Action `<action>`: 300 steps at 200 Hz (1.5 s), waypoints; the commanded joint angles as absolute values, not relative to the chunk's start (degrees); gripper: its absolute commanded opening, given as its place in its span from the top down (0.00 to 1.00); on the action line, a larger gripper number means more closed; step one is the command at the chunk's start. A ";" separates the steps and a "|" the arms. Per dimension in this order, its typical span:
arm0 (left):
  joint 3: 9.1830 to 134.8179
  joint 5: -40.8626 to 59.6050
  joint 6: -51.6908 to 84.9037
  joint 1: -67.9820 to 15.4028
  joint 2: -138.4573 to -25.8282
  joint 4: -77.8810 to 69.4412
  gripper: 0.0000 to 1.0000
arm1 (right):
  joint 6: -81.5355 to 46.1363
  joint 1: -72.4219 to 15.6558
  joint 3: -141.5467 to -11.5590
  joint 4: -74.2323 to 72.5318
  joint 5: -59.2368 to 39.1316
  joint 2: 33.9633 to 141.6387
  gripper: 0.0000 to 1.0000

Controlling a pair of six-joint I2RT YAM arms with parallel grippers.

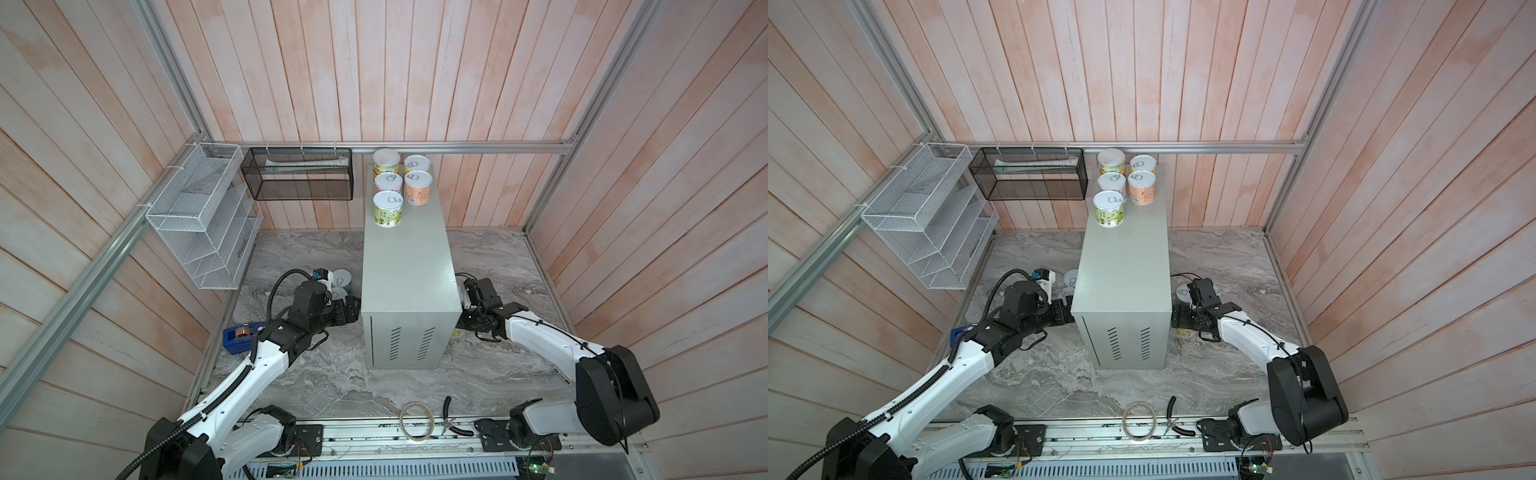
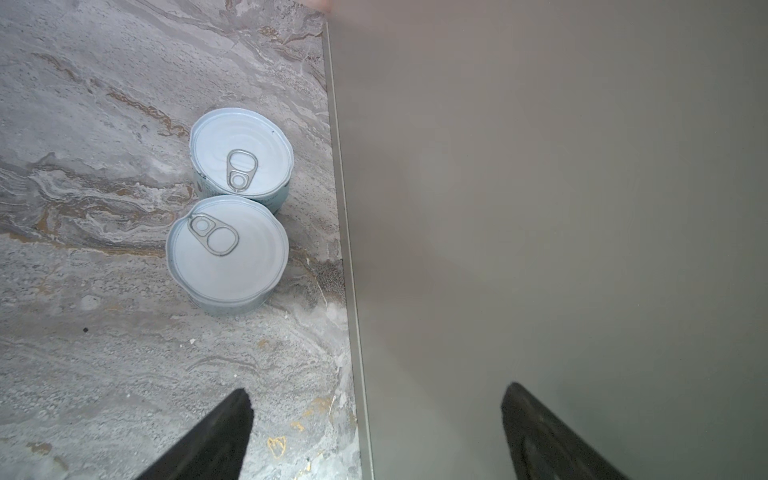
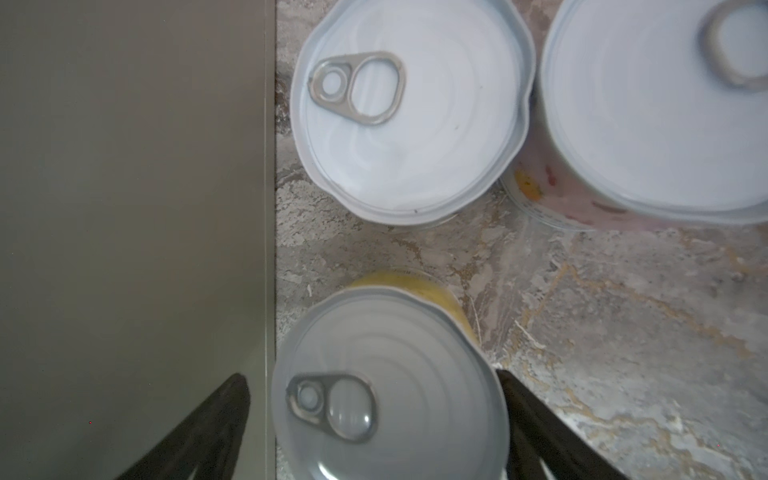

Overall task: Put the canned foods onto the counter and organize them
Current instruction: 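Grasp the yellow-labelled floor can with the right gripper while left gripper withdraws, then lift the yellow-labelled can up over the cabinet top with the right gripper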

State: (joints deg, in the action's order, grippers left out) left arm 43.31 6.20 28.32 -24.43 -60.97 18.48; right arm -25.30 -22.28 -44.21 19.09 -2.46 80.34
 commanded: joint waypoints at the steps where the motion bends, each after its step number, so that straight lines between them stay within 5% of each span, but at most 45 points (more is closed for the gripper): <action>1: 43.02 6.85 28.13 -24.20 -61.56 16.62 0.05 | -25.48 -22.68 -45.66 19.35 -0.84 82.02 0.11; 192: 45.52 5.27 26.63 -24.20 -62.65 16.96 0.07 | -24.18 -23.18 -46.54 17.62 0.79 90.00 0.23; 223: 46.09 4.77 25.97 -24.24 -63.20 17.31 0.07 | -24.08 -23.38 -46.49 18.18 0.42 89.94 0.43; 249: 46.71 4.66 25.64 -24.18 -63.69 17.57 0.07 | -24.29 -23.70 -46.70 19.22 0.39 87.59 1.00; 300: 47.56 5.64 24.39 -24.19 -63.53 18.46 0.08 | -20.40 -23.65 -53.52 31.09 -5.20 79.00 1.00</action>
State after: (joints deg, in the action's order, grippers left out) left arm 45.01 5.56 26.00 -24.43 -63.55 17.28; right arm -23.44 -23.27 -47.24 23.86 -1.63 84.36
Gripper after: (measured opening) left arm 0.925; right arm 0.732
